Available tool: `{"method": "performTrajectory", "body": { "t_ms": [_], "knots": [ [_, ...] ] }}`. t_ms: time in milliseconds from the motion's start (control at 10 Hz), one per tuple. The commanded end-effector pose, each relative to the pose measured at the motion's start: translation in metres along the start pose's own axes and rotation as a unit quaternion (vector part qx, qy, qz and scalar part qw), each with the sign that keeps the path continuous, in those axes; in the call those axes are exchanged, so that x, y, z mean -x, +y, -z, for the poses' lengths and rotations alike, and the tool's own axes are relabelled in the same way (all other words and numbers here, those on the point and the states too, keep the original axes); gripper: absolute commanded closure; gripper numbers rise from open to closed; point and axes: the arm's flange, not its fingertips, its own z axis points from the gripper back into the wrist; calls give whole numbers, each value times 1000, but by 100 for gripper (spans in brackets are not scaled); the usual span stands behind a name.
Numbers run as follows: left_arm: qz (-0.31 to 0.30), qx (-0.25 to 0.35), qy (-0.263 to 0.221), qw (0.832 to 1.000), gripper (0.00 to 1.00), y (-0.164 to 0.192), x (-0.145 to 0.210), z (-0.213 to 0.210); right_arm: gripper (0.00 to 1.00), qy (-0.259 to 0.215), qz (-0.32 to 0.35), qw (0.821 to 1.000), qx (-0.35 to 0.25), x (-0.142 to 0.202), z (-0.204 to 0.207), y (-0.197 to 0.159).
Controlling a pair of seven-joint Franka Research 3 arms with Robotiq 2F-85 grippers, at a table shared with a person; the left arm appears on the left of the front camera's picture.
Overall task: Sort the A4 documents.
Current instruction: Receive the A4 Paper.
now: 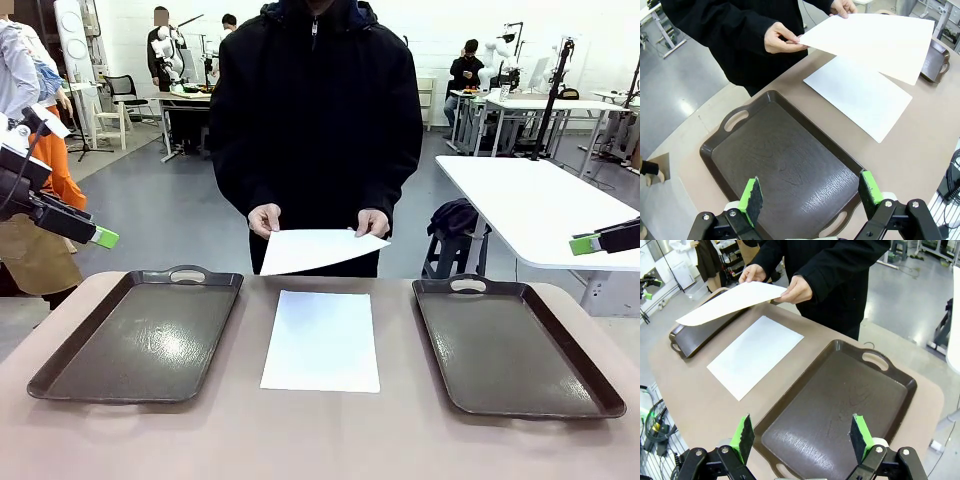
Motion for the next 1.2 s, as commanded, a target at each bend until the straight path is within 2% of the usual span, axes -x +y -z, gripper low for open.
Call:
{"method": "performTrajectory", "body": {
  "t_ms": [0,1100],
  "knots": [
    [0,-1,-1,1000,0,1,0,0,0,1,-1,1000,-5,1,2,0],
    [0,-1,-1,1000,0,1,0,0,0,1,-1,1000,-5,1,2,0]
  ]
}}
